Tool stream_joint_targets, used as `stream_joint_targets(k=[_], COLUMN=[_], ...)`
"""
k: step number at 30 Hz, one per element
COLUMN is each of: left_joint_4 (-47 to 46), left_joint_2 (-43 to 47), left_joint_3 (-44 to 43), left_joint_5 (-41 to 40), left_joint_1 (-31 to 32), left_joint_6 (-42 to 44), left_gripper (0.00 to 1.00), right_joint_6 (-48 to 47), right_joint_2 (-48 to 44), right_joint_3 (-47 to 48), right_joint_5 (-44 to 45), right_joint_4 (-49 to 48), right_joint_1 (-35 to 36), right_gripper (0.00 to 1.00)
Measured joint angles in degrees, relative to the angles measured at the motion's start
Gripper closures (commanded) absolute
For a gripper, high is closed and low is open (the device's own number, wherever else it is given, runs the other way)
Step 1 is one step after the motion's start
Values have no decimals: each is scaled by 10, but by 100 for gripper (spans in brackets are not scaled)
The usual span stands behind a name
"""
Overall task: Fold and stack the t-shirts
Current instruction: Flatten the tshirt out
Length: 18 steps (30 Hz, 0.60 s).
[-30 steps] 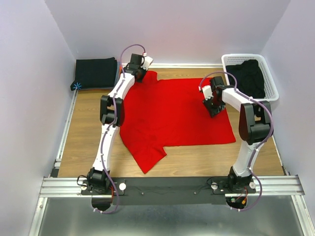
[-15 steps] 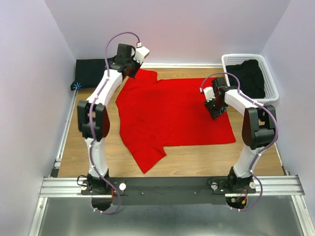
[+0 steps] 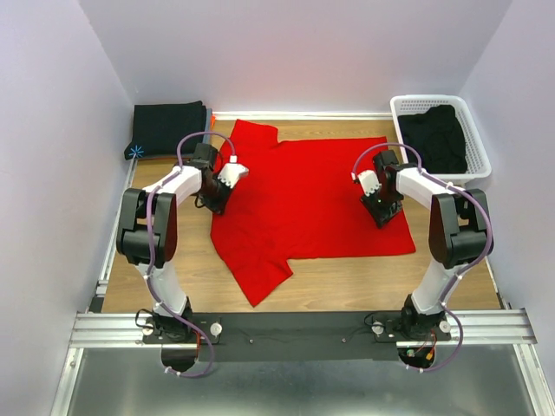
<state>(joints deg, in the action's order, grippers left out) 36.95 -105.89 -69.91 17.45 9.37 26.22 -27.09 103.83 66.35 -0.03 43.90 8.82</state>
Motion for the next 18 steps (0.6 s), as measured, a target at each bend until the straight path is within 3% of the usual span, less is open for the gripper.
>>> stream_joint_targets(k=[11, 18], left_joint_4=[-2, 47], left_joint_2=[7, 19], left_joint_3=[8, -28], left_joint_5=[-20, -11], left_joint_1=[-57, -67], left_joint_6=[20, 64], left_gripper=[89, 72], right_joint_6=[7, 14], right_joint_2=[-1, -31], right_joint_3=[-1, 13], right_joint_5=[-23, -65], right_joint_4=[5, 56], right_joint_1=[24, 37], right_gripper=[54, 45])
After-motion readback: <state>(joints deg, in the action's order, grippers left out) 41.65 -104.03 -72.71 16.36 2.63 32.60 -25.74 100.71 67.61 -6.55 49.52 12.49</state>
